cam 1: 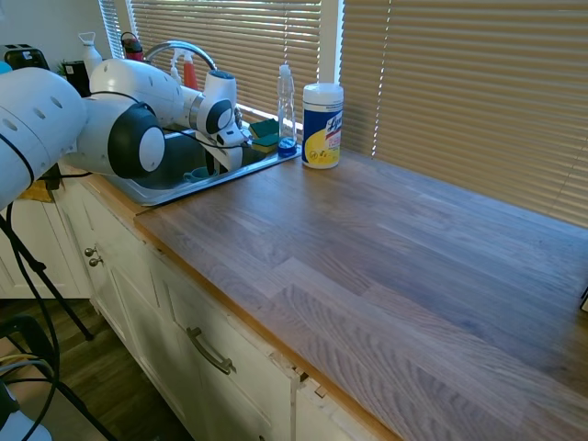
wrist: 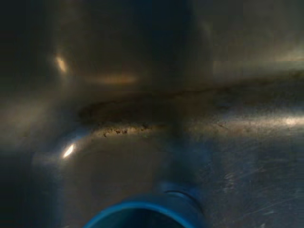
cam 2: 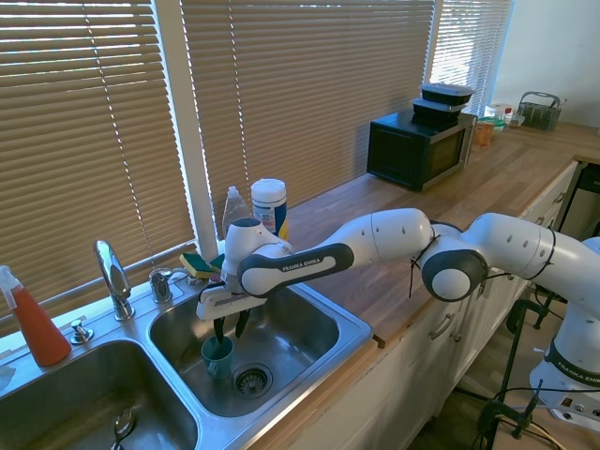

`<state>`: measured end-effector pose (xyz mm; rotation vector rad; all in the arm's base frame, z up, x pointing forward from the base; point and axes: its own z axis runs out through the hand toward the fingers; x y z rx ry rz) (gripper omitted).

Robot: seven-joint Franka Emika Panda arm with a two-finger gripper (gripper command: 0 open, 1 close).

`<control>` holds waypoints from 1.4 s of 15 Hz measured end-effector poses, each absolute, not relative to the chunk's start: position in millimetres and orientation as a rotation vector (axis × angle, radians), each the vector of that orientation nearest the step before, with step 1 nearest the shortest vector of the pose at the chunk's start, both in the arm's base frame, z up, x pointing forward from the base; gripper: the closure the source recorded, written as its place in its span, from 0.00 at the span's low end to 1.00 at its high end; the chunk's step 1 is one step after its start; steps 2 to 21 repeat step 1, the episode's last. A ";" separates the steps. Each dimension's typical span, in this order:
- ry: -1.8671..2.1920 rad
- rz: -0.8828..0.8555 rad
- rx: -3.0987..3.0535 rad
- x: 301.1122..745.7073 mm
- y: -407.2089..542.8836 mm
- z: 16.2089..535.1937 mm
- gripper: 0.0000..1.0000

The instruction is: Put the mug in the sink

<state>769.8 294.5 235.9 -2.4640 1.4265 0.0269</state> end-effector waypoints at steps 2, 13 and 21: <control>1.428 0.020 -2.463 770.7 292.0 243.9 0.00; 1.428 0.020 -2.463 770.7 292.0 243.9 0.00; 1.428 0.020 -2.463 770.7 292.0 243.9 0.00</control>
